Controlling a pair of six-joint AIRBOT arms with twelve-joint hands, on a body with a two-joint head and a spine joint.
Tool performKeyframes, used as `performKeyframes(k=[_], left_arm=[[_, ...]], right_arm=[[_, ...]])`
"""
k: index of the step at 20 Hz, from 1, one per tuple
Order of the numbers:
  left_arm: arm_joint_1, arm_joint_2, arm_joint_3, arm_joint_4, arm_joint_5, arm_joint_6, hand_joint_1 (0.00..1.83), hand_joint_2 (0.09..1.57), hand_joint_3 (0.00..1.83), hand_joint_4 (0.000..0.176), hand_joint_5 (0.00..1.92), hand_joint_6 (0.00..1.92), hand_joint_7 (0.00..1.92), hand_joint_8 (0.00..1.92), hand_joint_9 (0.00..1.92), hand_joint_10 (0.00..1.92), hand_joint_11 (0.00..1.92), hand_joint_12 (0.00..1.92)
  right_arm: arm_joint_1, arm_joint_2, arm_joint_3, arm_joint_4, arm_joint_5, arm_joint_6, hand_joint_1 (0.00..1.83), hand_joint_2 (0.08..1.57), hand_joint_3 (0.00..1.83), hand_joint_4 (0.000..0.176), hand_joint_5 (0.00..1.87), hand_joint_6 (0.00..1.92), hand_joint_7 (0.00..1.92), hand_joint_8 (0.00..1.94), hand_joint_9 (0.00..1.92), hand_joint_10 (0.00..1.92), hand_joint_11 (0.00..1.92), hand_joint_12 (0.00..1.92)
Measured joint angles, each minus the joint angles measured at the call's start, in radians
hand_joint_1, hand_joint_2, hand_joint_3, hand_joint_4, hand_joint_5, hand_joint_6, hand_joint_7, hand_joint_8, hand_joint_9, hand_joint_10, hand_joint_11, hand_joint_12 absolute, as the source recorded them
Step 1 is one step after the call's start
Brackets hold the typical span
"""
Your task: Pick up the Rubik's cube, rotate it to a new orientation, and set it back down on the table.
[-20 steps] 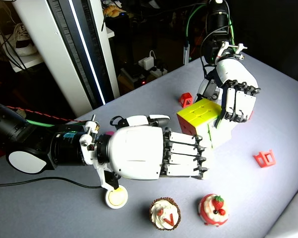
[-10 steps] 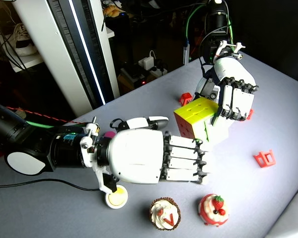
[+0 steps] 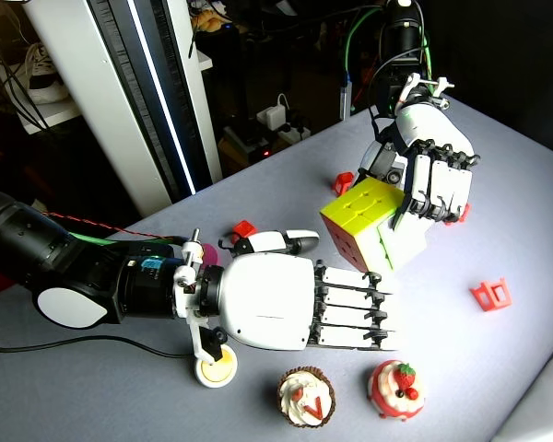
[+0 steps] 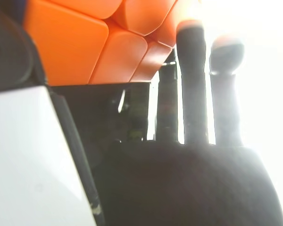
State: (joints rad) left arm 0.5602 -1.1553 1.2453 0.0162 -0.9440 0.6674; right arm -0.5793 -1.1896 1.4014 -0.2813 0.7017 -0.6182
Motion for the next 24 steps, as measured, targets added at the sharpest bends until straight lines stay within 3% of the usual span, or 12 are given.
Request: performKeyframes(k=[3, 4, 7, 9, 11, 14, 15, 18, 20, 22, 23, 24], left_arm=[[0.000, 0.000, 0.000, -0.001, 0.000, 0.000, 1.24, 1.17, 0.01, 0.000, 0.90, 0.91, 0.87, 1.46, 0.80, 1.76, 0.81, 1.92], [0.000, 0.000, 0.000, -0.001, 0.000, 0.000, 1.24, 1.17, 0.01, 0.000, 0.92, 0.87, 0.84, 1.50, 0.79, 1.81, 0.81, 1.92], [0.000, 0.000, 0.000, 0.000, 0.000, 0.000, 1.26, 1.13, 0.00, 0.000, 1.05, 0.69, 0.90, 1.38, 0.74, 1.63, 0.66, 1.92], [0.005, 0.000, 0.000, -0.006, -0.006, 0.000, 1.24, 1.12, 0.00, 0.000, 1.06, 0.75, 0.92, 1.27, 0.72, 1.44, 0.58, 1.88], [0.005, 0.000, 0.000, -0.006, -0.007, 0.000, 1.24, 1.13, 0.00, 0.000, 1.02, 0.82, 0.90, 1.31, 0.71, 1.52, 0.58, 1.92], [0.006, 0.000, 0.000, -0.007, -0.008, 0.000, 1.23, 1.13, 0.00, 0.000, 1.02, 0.86, 0.91, 1.26, 0.73, 1.45, 0.60, 1.88], [0.006, 0.000, 0.000, -0.007, -0.008, 0.000, 1.24, 1.12, 0.00, 0.000, 1.02, 0.84, 0.93, 1.25, 0.76, 1.45, 0.63, 1.87], [0.006, 0.000, 0.000, -0.008, -0.008, 0.000, 1.23, 1.12, 0.00, 0.000, 1.02, 0.87, 0.94, 1.21, 0.76, 1.42, 0.61, 1.87], [0.006, 0.001, 0.000, -0.013, -0.008, 0.000, 1.35, 1.11, 0.00, 0.000, 1.00, 0.87, 0.95, 1.12, 0.83, 1.36, 0.69, 1.80], [0.007, 0.001, 0.000, -0.012, -0.009, 0.000, 1.37, 1.13, 0.00, 0.000, 0.95, 0.87, 0.94, 1.16, 0.84, 1.38, 0.76, 1.78], [0.009, 0.001, 0.000, -0.013, -0.010, 0.000, 1.38, 1.12, 0.00, 0.000, 1.00, 0.75, 0.95, 1.18, 0.84, 1.42, 0.75, 1.84], [0.013, 0.001, 0.000, -0.013, -0.012, 0.000, 1.37, 1.14, 0.01, 0.000, 0.95, 0.84, 0.91, 1.23, 0.80, 1.45, 0.75, 1.84]], right_arm=[[-0.012, -0.005, 0.001, -0.017, -0.005, 0.000, 0.00, 1.15, 0.00, 0.000, 0.19, 0.00, 0.25, 0.01, 0.17, 0.04, 0.00, 0.00], [-0.012, -0.005, 0.001, -0.023, -0.005, 0.000, 0.00, 1.14, 0.00, 0.000, 0.04, 0.00, 0.14, 0.00, 0.11, 0.01, 0.00, 0.00], [-0.012, -0.005, -0.002, -0.023, -0.002, 0.000, 0.00, 1.15, 0.00, 0.000, 0.00, 0.00, 0.00, 0.00, 0.00, 0.00, 0.00, 0.00], [-0.012, -0.005, -0.003, -0.043, 0.005, 0.000, 0.00, 1.10, 0.00, 0.000, 0.00, 0.00, 0.00, 0.00, 0.00, 0.00, 0.00, 0.00], [-0.012, -0.005, -0.003, -0.046, 0.014, 0.000, 0.00, 1.11, 0.00, 0.000, 0.00, 0.00, 0.00, 0.00, 0.00, 0.00, 0.00, 0.00], [-0.012, -0.005, -0.011, -0.048, 0.027, 0.000, 0.00, 1.11, 0.00, 0.000, 0.00, 0.00, 0.00, 0.00, 0.00, 0.00, 0.00, 0.00], [-0.012, -0.005, -0.015, -0.052, 0.030, 0.000, 0.00, 1.12, 0.00, 0.000, 0.04, 0.01, 0.06, 0.00, 0.07, 0.01, 0.00, 0.30], [-0.012, -0.005, -0.023, -0.059, 0.036, 0.000, 0.00, 1.15, 0.00, 0.000, 0.00, 0.00, 0.02, 0.00, 0.07, 0.00, 0.00, 0.80], [-0.013, -0.005, -0.031, -0.060, 0.035, 0.000, 0.00, 1.16, 0.00, 0.000, 0.04, 0.01, 0.09, 0.02, 0.13, 0.02, 0.00, 0.89], [-0.018, -0.005, -0.031, -0.060, 0.042, 0.000, 0.00, 1.17, 0.00, 0.000, 0.01, 0.00, 0.14, 0.01, 0.25, 0.05, 0.00, 1.08], [-0.022, -0.005, -0.035, -0.058, 0.042, 0.000, 0.00, 1.17, 0.00, 0.000, 0.02, 0.00, 0.20, 0.02, 0.32, 0.07, 0.00, 1.13], [-0.024, -0.004, -0.040, -0.054, 0.040, 0.000, 0.00, 1.16, 0.00, 0.000, 0.09, 0.02, 0.30, 0.03, 0.43, 0.12, 0.00, 1.25]])
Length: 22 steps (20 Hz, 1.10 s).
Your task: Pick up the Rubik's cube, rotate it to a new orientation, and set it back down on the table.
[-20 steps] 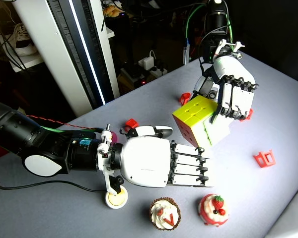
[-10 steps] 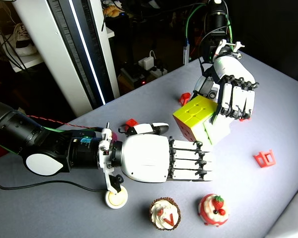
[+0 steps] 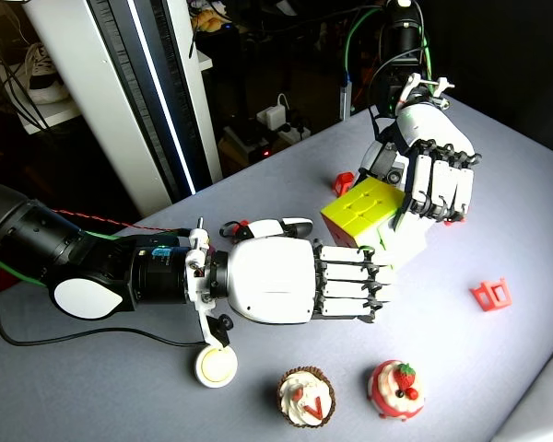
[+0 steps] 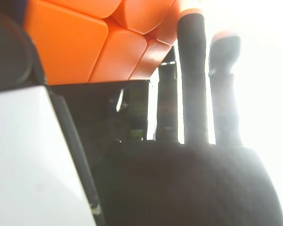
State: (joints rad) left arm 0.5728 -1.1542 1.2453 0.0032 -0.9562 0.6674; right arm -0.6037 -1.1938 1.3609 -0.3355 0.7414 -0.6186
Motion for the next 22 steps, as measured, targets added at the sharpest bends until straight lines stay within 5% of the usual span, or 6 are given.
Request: performKeyframes(k=[6, 12, 14, 15, 18, 22], left_arm=[[0.008, 0.002, 0.000, 0.010, 0.004, -0.005, 1.28, 1.09, 0.00, 0.000, 1.12, 0.56, 0.99, 1.28, 0.96, 1.68, 0.93, 1.92], [0.009, 0.005, 0.000, 0.009, 0.005, -0.006, 1.27, 1.11, 0.00, 0.000, 1.03, 0.73, 0.97, 1.28, 0.88, 1.61, 0.83, 1.92], [0.009, 0.005, 0.000, 0.008, 0.004, -0.007, 1.35, 1.12, 0.00, 0.000, 0.93, 1.00, 0.96, 1.06, 0.86, 1.36, 0.73, 1.75], [0.009, 0.005, 0.000, 0.007, 0.003, -0.006, 1.23, 1.12, 0.00, 0.010, 0.96, 1.07, 0.97, 1.02, 0.83, 1.22, 0.68, 1.70], [0.015, 0.005, 0.000, 0.007, -0.001, -0.005, 1.22, 1.13, 0.00, 0.004, 0.99, 1.02, 0.89, 1.17, 0.77, 1.37, 0.64, 1.85], [0.016, 0.010, 0.000, 0.002, -0.003, -0.004, 1.22, 1.14, 0.00, 0.000, 0.97, 0.96, 0.88, 1.29, 0.72, 1.55, 0.62, 1.92]], right_arm=[[-0.010, 0.024, -0.027, 0.010, 0.045, 0.000, 0.00, 1.21, 0.00, 0.000, 0.51, 0.02, 0.62, 0.01, 0.55, 0.26, 0.00, 1.41], [-0.011, 0.035, -0.043, 0.016, 0.070, -0.007, 0.00, 1.17, 0.00, 0.000, 0.44, 0.00, 0.54, 0.00, 0.47, 0.26, 0.00, 1.18], [-0.011, 0.043, -0.050, 0.016, 0.075, -0.007, 0.00, 1.13, 0.00, 0.000, 0.32, 0.51, 0.62, 0.05, 0.48, 0.31, 0.00, 1.13], [-0.011, 0.044, -0.050, 0.014, 0.077, -0.007, 0.00, 1.13, 0.00, 0.000, 0.30, 0.47, 0.62, 0.05, 0.45, 0.37, 0.00, 1.18], [-0.012, 0.046, -0.058, 0.013, 0.089, -0.008, 0.00, 1.15, 0.00, 0.000, 0.45, 0.20, 0.67, 0.07, 0.36, 0.70, 0.00, 1.35], [-0.012, 0.049, -0.063, 0.014, 0.100, -0.008, 0.00, 1.17, 0.00, 0.000, 0.33, 0.44, 0.58, 0.24, 0.30, 0.96, 0.00, 1.45]])
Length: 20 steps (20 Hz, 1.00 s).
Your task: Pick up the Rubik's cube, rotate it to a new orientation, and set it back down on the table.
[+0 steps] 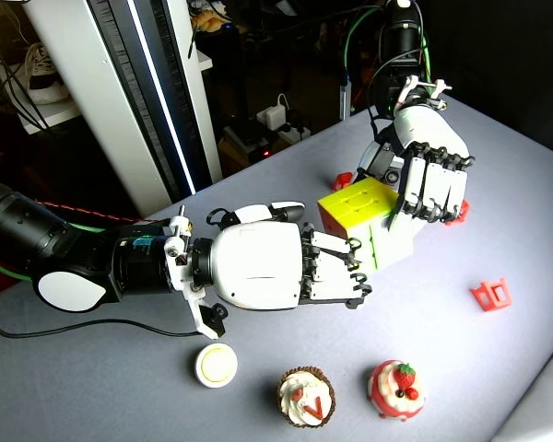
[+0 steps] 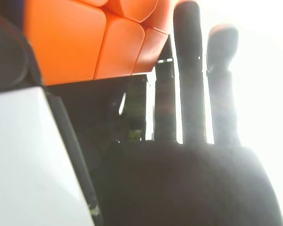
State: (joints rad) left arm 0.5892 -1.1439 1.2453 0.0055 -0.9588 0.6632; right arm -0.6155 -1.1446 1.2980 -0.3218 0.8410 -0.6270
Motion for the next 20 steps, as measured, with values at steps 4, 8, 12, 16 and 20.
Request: performKeyframes(k=[4, 8, 12, 16, 20], left_arm=[[0.000, 0.000, 0.000, 0.002, -0.001, -0.004, 1.25, 1.14, 0.00, 0.000, 1.04, 0.76, 0.87, 1.38, 0.75, 1.74, 0.69, 1.92], [0.000, 0.000, -0.001, -0.003, -0.007, -0.003, 1.18, 1.11, 0.00, 0.000, 1.02, 0.96, 0.66, 1.22, 0.42, 1.61, 0.32, 1.92], [0.000, 0.000, -0.001, -0.001, -0.006, -0.003, 1.21, 1.16, 0.01, 0.000, 0.98, 1.04, 0.80, 1.32, 0.60, 1.68, 0.53, 1.92], [0.002, 0.000, -0.001, 0.007, 0.002, 0.000, 1.23, 1.18, 0.01, 0.000, 0.94, 0.93, 0.79, 1.53, 0.73, 1.90, 0.75, 1.92], [0.002, 0.000, -0.001, -0.019, 0.019, 0.017, 1.23, 1.13, 0.00, 0.000, 0.98, 0.92, 0.93, 1.24, 0.78, 1.54, 0.68, 1.91]], right_arm=[[-0.003, 0.003, -0.003, 0.000, 0.010, 0.000, 0.00, 1.21, 0.00, 0.000, 0.21, 0.65, 0.25, 0.62, 0.10, 1.01, 0.00, 1.52], [-0.003, 0.004, -0.006, 0.005, 0.023, 0.000, 0.00, 1.25, 0.00, 0.000, 0.31, 0.80, 0.33, 0.73, 0.15, 1.06, 0.00, 1.61], [-0.006, 0.006, -0.011, 0.011, 0.036, 0.000, 0.00, 1.26, 0.00, 0.000, 0.29, 0.87, 0.33, 0.90, 0.19, 1.25, 0.00, 1.75], [-0.013, 0.010, -0.022, 0.014, 0.044, 0.000, 0.00, 1.29, 0.00, 0.000, 0.36, 0.92, 0.38, 1.15, 0.29, 1.42, 0.03, 1.85], [-0.013, 0.011, -0.051, -0.058, 0.108, 0.006, 0.00, 1.30, 0.00, 0.000, 0.34, 0.99, 0.40, 1.06, 0.26, 1.34, 0.06, 1.80]])
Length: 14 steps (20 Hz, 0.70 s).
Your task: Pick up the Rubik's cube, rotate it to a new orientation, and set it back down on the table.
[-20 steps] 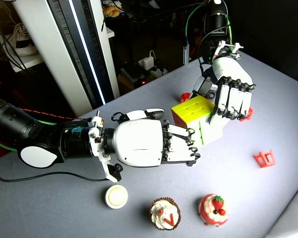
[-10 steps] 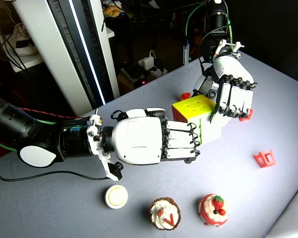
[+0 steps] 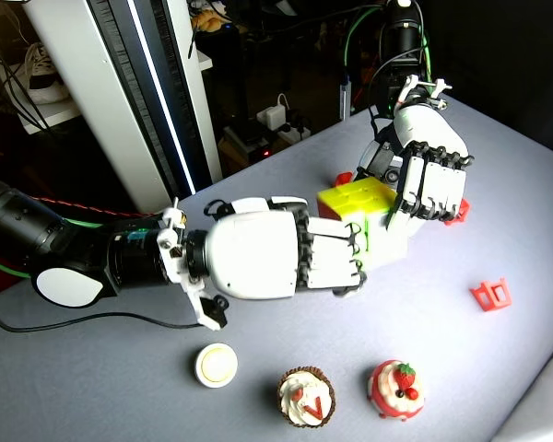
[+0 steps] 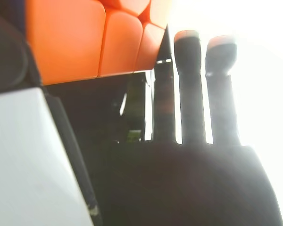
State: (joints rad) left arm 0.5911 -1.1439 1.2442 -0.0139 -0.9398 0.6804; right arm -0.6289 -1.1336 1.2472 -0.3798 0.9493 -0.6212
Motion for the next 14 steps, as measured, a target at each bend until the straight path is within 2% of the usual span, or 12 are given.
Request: performKeyframes(k=[1, 2, 3, 4, 5, 6, 7, 8, 9, 12, 13, 14], left_arm=[[0.000, 0.000, 0.000, 0.000, 0.001, 0.001, 1.23, 1.13, 0.00, 0.000, 0.98, 0.92, 0.93, 1.24, 0.78, 1.54, 0.68, 1.91], [0.000, 0.000, 0.000, -0.005, 0.003, 0.002, 1.33, 1.15, 0.01, 0.000, 0.98, 0.87, 0.87, 1.23, 0.77, 1.55, 0.67, 1.92], [0.000, 0.000, 0.002, -0.010, 0.002, 0.002, 1.36, 1.16, 0.01, 0.000, 0.99, 0.81, 0.85, 1.26, 0.74, 1.60, 0.65, 1.92], [0.000, 0.000, 0.003, -0.019, 0.003, 0.004, 1.27, 1.16, 0.01, 0.000, 1.00, 0.79, 0.81, 1.45, 0.69, 1.76, 0.67, 1.92], [0.000, 0.000, 0.003, -0.020, 0.002, 0.004, 1.24, 1.17, 0.00, 0.000, 1.02, 0.83, 0.76, 1.51, 0.59, 1.83, 0.59, 1.92], [0.000, 0.000, 0.003, -0.018, 0.002, 0.004, 1.24, 1.17, 0.00, 0.000, 1.02, 0.83, 0.76, 1.51, 0.59, 1.83, 0.59, 1.92], [0.000, 0.000, 0.003, -0.012, 0.003, 0.003, 1.24, 1.18, 0.01, 0.000, 0.96, 0.82, 0.76, 1.59, 0.81, 1.90, 0.90, 1.92], [0.000, 0.000, 0.003, -0.005, 0.001, 0.003, 1.22, 1.17, 0.00, 0.000, 0.98, 0.82, 0.76, 1.68, 0.84, 1.92, 0.96, 1.92], [0.000, 0.000, 0.003, -0.005, -0.001, 0.003, 1.20, 1.09, 0.00, 0.000, 1.07, 0.84, 0.83, 1.86, 0.81, 1.92, 0.93, 1.92], [0.000, 0.000, 0.003, -0.017, -0.003, 0.000, 1.18, 1.08, 0.00, 0.000, 1.07, 0.86, 0.88, 1.91, 0.88, 1.92, 0.97, 1.92], [0.000, -0.001, 0.005, -0.022, -0.003, -0.005, 1.17, 1.10, 0.00, 0.000, 0.99, 0.98, 1.01, 1.84, 1.11, 1.92, 1.21, 1.92], [0.000, -0.003, 0.009, -0.022, -0.003, -0.006, 1.16, 1.12, 0.01, 0.000, 0.95, 1.04, 1.03, 1.85, 1.15, 1.92, 1.26, 1.92]], right_arm=[[0.000, -0.002, -0.002, -0.013, 0.002, 0.003, 0.00, 1.30, 0.00, 0.000, 0.34, 0.99, 0.40, 1.06, 0.26, 1.34, 0.06, 1.80], [0.000, -0.002, -0.003, -0.027, 0.001, 0.003, 0.00, 1.34, 0.00, 0.000, 0.41, 0.87, 0.53, 0.82, 0.36, 1.25, 0.12, 1.80], [0.000, -0.002, -0.007, -0.032, 0.001, 0.003, 0.00, 1.33, 0.00, 0.000, 0.51, 0.73, 0.65, 0.62, 0.41, 1.15, 0.16, 1.77], [0.000, -0.002, -0.008, -0.035, 0.000, 0.003, 0.00, 1.33, 0.00, 0.000, 0.59, 0.59, 0.71, 0.56, 0.44, 1.15, 0.15, 1.79], [0.000, 0.002, -0.014, -0.038, 0.000, 0.003, 0.06, 1.28, 0.00, 0.000, 0.70, 0.48, 0.76, 0.60, 0.54, 1.06, 0.23, 1.67], [0.000, 0.008, -0.021, -0.052, 0.000, 0.003, 0.06, 1.28, 0.00, 0.000, 0.70, 0.48, 0.76, 0.60, 0.54, 1.06, 0.23, 1.67], [0.000, 0.012, -0.027, -0.065, 0.001, 0.003, 0.01, 1.29, 0.00, 0.000, 0.69, 0.46, 0.73, 0.61, 0.52, 1.04, 0.25, 1.61], [0.000, 0.015, -0.035, -0.071, -0.002, 0.003, 0.00, 1.25, 0.00, 0.000, 0.65, 0.45, 0.66, 0.63, 0.47, 1.04, 0.20, 1.64], [0.000, 0.018, -0.037, -0.084, -0.002, 0.003, 0.00, 1.28, 0.00, 0.000, 0.64, 0.45, 0.66, 0.63, 0.47, 1.06, 0.21, 1.69], [0.000, 0.035, -0.053, -0.087, -0.004, 0.003, 0.00, 1.28, 0.00, 0.000, 0.61, 0.56, 0.67, 0.70, 0.49, 1.17, 0.21, 1.75], [0.000, 0.057, -0.072, -0.082, -0.003, 0.003, 0.00, 1.31, 0.00, 0.000, 0.58, 0.76, 0.69, 0.85, 0.56, 1.27, 0.28, 1.74], [0.000, 0.076, -0.087, -0.072, 0.003, 0.003, 0.00, 1.32, 0.00, 0.000, 0.54, 0.87, 0.64, 0.96, 0.53, 1.33, 0.27, 1.76]])
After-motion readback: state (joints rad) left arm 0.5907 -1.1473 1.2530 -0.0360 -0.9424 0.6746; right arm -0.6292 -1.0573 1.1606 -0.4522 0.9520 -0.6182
